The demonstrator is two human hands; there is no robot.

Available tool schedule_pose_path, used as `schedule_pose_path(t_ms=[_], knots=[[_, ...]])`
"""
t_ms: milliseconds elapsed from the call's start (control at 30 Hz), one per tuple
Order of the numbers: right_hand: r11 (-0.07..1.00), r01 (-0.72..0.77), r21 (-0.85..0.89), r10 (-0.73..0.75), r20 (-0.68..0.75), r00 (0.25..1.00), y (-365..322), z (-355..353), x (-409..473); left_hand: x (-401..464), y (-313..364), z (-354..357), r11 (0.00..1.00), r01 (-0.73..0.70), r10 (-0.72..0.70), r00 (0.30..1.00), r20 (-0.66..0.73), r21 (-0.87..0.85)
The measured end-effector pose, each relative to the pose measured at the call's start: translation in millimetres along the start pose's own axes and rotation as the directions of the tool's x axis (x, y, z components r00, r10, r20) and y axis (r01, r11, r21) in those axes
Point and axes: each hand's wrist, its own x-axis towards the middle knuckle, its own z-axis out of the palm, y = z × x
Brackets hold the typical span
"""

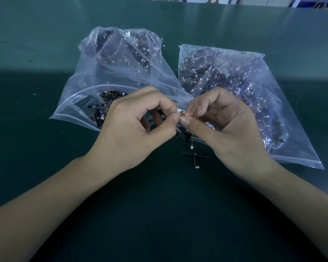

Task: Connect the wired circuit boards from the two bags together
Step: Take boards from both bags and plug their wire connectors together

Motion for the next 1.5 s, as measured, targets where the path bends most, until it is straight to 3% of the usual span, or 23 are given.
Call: schedule_pose_path(t_ms=[300, 533, 667, 767, 833, 933, 1033, 1133, 1233, 1367, 1500], knots=[[0.994, 0.054, -0.092, -0.057, -0.033, 0.998, 3, -1, -2, 1, -4, 2, 1.0, 0.027, -0.026, 0.999, 0.044, -0.009], [0.893, 0.211, -0.396, -0.233, -0.006, 0.973, 5, -6, -3, -1, -6, 1, 0.993, 0.076, -0.07, 0.995, 0.065, -0.086], [0.869, 0.231, -0.438, -0.251, 0.013, 0.968, 5, -7, -2, -1, -3, 2, 0.99, 0.101, -0.091, 0.991, 0.099, -0.101], [0.854, 0.237, -0.464, -0.252, 0.029, 0.967, 5, -9, -1, 1, -3, -5, 0.999, 0.033, -0.033, 0.99, 0.134, -0.002], [0.834, 0.229, -0.502, -0.244, 0.038, 0.969, 5, -10, -1, 3, -5, -13, 0.983, -0.079, 0.042, 0.975, 0.217, 0.165], [0.844, 0.177, -0.507, -0.2, 0.009, 0.98, 5, -12, -2, 3, -7, -22, 0.867, -0.245, 0.089, 0.934, 0.347, 0.435], [0.853, 0.141, -0.502, -0.169, -0.012, 0.986, 5, -11, -2, 2, -8, -22, 0.808, -0.269, 0.118, 0.945, 0.304, 0.524], [0.843, 0.137, -0.52, -0.169, -0.014, 0.986, 6, -10, -3, 1, -7, -16, 0.848, -0.276, 0.169, 0.95, 0.262, 0.453], [0.84, 0.128, -0.527, -0.16, -0.016, 0.987, 6, -10, -2, -4, -3, -6, 0.893, -0.324, 0.185, 0.898, 0.4, 0.313], [0.843, 0.114, -0.526, -0.146, -0.019, 0.989, 7, -9, -3, -9, -4, 7, 0.881, -0.389, 0.225, 0.845, 0.485, 0.269], [0.84, 0.117, -0.53, -0.144, -0.01, 0.989, 8, -9, -3, -11, -5, 15, 0.845, -0.466, 0.321, 0.834, 0.449, 0.262]])
